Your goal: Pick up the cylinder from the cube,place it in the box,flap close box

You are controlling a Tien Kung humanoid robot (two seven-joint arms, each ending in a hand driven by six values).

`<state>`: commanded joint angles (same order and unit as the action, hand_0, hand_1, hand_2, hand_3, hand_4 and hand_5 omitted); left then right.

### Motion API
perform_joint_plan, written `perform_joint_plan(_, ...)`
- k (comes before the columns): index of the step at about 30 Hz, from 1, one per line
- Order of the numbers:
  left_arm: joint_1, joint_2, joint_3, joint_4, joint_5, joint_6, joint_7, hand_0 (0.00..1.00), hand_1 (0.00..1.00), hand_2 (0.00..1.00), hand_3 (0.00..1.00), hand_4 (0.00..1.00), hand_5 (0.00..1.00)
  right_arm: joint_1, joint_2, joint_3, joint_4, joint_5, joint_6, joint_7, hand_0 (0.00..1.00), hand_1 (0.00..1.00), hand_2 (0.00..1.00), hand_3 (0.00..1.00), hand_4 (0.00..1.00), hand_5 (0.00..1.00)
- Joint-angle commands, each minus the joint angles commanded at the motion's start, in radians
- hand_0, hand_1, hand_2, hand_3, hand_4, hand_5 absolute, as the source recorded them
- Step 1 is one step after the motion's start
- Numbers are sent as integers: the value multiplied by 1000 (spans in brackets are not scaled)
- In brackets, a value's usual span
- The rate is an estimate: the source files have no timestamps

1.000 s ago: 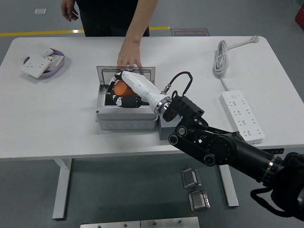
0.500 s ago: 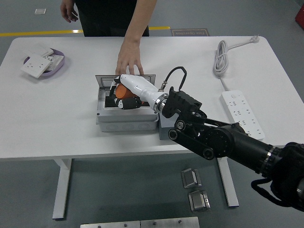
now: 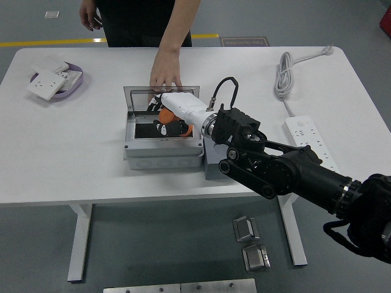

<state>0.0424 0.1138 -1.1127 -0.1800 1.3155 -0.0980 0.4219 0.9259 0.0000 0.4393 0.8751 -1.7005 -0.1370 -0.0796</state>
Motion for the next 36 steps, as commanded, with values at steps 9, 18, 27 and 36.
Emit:
perform_joint_plan(9, -5, 4, -1, 0, 5, -1, -1, 608, 648, 565, 559, 656, 285, 24, 0, -41, -14, 2, 7, -8, 894, 800, 801, 843, 868, 386)
perform_joint_plan(18, 1, 1, 4, 0, -1, 0, -1, 608, 648, 564, 559, 655, 285, 15, 0, -20, 46, 26, 2, -1, 895, 800, 800, 846, 869, 386)
perform_joint_plan(27, 4, 1, -1, 0, 0, 1, -1, 608, 648, 563, 557, 653, 285, 34, 0, 49, 142, 29, 17, -5, 890, 792, 792, 837, 868, 393)
perform_joint_plan(36, 3, 4, -5, 0, 3, 0, -1, 608, 648, 563, 557, 653, 285, 88, 0, 79, 63, 82, 25, 9, 884, 786, 784, 830, 865, 401)
